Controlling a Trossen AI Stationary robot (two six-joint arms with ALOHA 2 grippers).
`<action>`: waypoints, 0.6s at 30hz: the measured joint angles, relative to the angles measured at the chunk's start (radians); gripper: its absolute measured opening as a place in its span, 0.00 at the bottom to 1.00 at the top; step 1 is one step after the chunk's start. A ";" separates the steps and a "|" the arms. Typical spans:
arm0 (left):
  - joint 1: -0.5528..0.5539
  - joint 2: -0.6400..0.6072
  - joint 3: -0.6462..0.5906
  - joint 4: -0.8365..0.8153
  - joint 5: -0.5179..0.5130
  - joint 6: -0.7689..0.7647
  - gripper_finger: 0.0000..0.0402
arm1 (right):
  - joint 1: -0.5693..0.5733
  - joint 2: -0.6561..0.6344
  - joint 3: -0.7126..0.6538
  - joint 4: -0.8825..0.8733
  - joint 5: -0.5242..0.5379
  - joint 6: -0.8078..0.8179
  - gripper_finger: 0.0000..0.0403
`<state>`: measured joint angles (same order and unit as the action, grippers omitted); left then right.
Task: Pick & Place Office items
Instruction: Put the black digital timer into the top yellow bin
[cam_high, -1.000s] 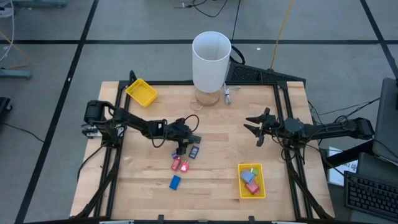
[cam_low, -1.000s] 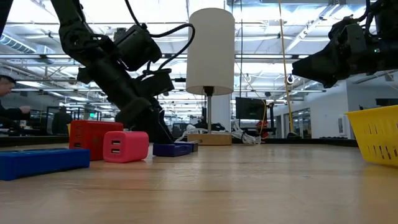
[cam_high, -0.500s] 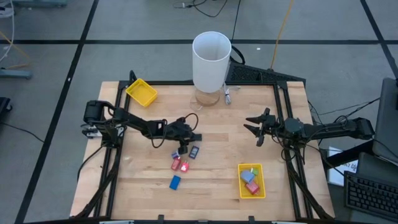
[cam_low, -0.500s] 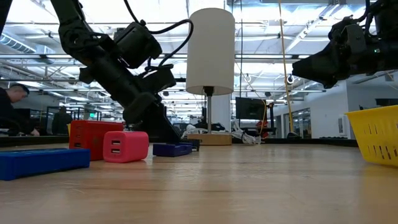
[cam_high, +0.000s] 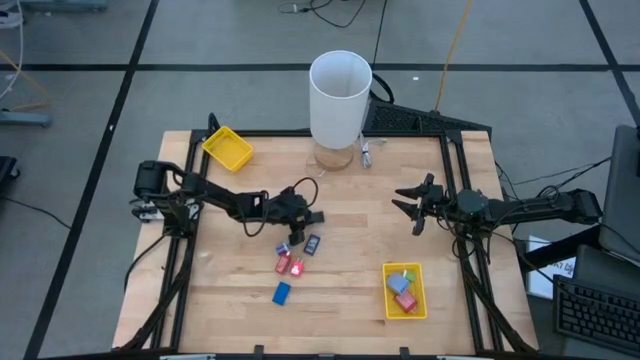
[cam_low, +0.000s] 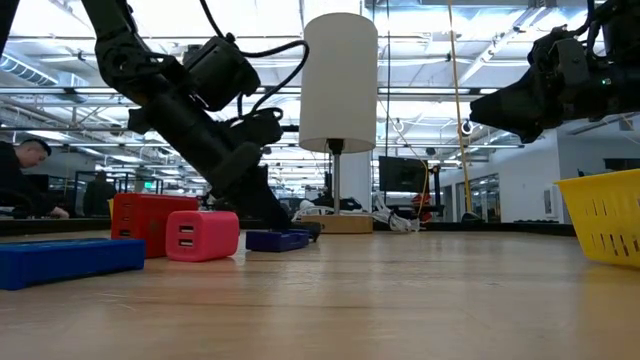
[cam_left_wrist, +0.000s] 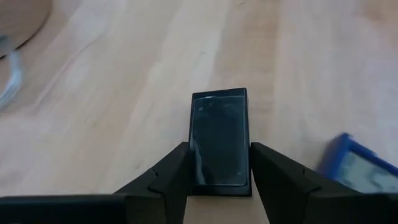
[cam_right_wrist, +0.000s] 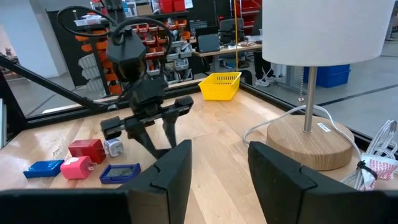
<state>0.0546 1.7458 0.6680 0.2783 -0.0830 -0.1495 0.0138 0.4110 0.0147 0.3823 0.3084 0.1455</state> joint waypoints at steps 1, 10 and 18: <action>0.003 0.000 0.000 -0.004 -0.009 -0.010 0.43 | 0.000 0.000 0.000 0.000 0.000 0.000 0.36; 0.003 0.004 -0.002 -0.021 -0.075 -0.053 0.62 | 0.000 0.000 0.000 0.000 0.000 0.000 0.36; 0.006 0.029 -0.002 -0.009 -0.074 0.010 0.62 | 0.000 0.000 0.000 -0.001 0.000 0.000 0.36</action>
<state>0.0605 1.7745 0.6655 0.2693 -0.1571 -0.1398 0.0139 0.4108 0.0147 0.3814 0.3080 0.1457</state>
